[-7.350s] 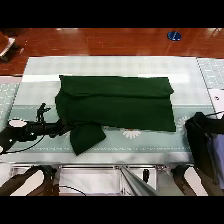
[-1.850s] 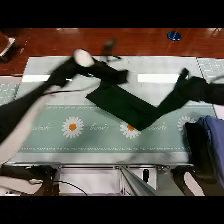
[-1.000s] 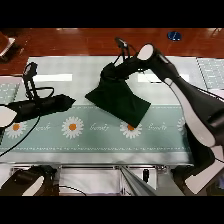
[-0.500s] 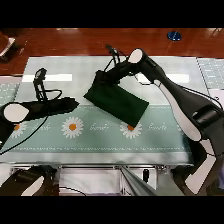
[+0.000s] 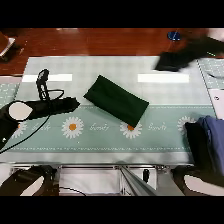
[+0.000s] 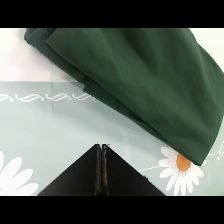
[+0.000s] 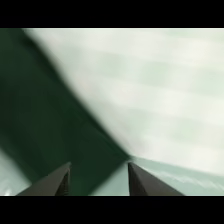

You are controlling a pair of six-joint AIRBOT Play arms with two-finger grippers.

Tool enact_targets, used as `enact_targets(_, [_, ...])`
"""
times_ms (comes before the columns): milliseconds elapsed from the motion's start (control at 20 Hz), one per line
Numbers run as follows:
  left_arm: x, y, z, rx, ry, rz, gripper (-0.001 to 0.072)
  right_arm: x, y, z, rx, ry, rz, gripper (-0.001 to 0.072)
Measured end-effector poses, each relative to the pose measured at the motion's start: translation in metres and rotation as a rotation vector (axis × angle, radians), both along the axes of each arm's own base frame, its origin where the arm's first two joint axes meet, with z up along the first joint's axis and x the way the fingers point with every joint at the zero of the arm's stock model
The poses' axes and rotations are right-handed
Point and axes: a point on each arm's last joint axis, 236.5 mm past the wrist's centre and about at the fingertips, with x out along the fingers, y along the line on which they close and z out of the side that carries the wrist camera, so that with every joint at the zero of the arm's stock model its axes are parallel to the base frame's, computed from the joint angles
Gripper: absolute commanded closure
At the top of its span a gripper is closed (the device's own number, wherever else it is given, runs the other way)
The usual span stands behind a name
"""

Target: Fold the shirts.

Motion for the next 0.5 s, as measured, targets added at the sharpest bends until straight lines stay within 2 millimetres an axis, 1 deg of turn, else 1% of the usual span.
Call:
enact_targets(50, [0.000, 0.000, 0.000, 0.000, -0.001, 0.001, 0.0693, -0.018, -0.025, -0.006, -0.014, -0.016, -0.093, 0.0303])
enact_targets(100, [0.001, 0.000, 0.000, -0.002, -0.002, 0.002, 0.0693, -0.039, -0.044, -0.021, -0.006, -0.020, -0.187, 0.0302])
enact_targets(150, [0.001, 0.000, 0.001, -0.004, -0.002, 0.004, 0.0693, -0.059, -0.055, -0.041, 0.017, -0.013, -0.264, 0.0298])
enact_targets(200, [0.002, 0.000, 0.001, -0.004, -0.004, 0.005, 0.0693, -0.079, -0.056, -0.066, 0.069, 0.008, -0.328, 0.0297])
enact_targets(300, [0.002, 0.000, 0.001, -0.006, -0.008, 0.008, 0.0693, -0.108, -0.037, -0.114, 0.204, 0.072, -0.401, 0.0297])
enact_targets(350, [0.003, 0.000, 0.002, -0.008, -0.008, 0.009, 0.0693, -0.117, -0.025, -0.133, 0.268, 0.102, -0.426, 0.0297])
enact_targets(450, [0.003, -0.001, 0.002, -0.011, -0.010, 0.011, 0.0693, -0.127, -0.003, -0.160, 0.357, 0.163, -0.440, 0.0297])
enact_targets(500, [0.003, -0.001, 0.002, -0.012, -0.011, 0.012, 0.0693, -0.128, 0.006, -0.170, 0.389, 0.192, -0.439, 0.0296])
